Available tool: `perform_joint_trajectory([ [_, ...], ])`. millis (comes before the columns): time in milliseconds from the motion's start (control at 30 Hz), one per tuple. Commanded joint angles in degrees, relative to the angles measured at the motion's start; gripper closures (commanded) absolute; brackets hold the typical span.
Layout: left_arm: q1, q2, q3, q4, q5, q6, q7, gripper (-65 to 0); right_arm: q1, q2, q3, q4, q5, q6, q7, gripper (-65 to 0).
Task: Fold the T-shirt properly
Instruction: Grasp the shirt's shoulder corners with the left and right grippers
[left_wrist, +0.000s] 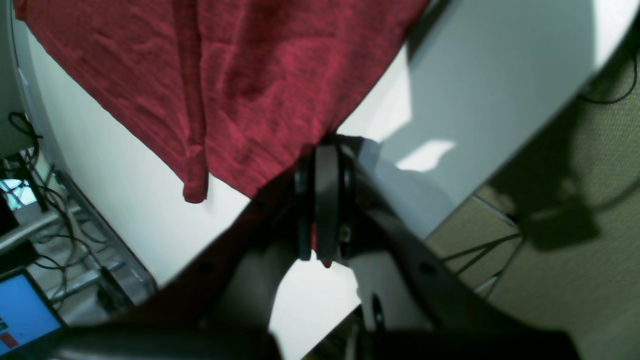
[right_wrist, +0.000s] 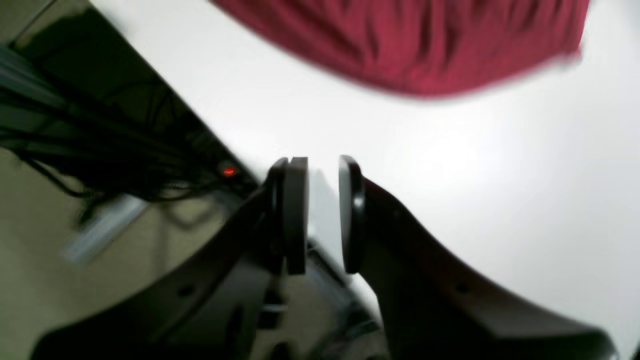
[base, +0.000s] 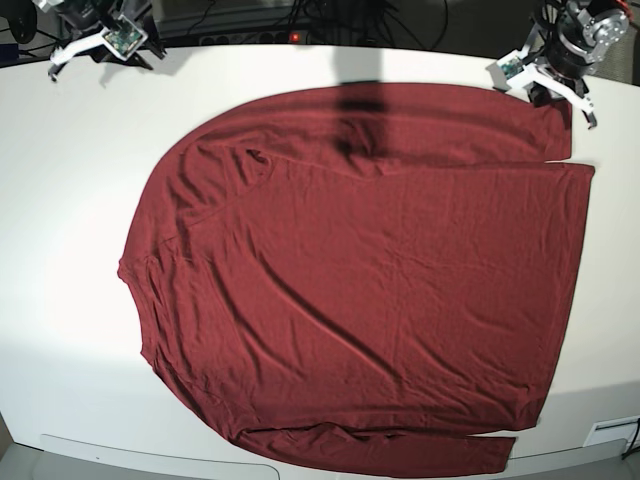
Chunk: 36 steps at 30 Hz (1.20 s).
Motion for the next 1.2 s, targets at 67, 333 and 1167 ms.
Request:
perform_joint_trajectory([
  [67,1.95,-0.11,0.74,-1.16,-5.22,-6.62,1.79,0.0,3.85,2.25,-1.27,0.92,-7.56,0.76,0.26,-11.5],
  [333,1.95,-0.09,0.74,-1.16,-5.29,-6.60,1.79,0.0,12.37,7.80,-12.66,0.13,-18.36,0.79,0.15,-35.8],
  [1167,1.95,-0.11,0.74,-1.16,-5.27,-6.43,1.81,0.0,37.24,7.91,-35.26,-24.04,-32.30,0.63,-1.07,-33.0],
])
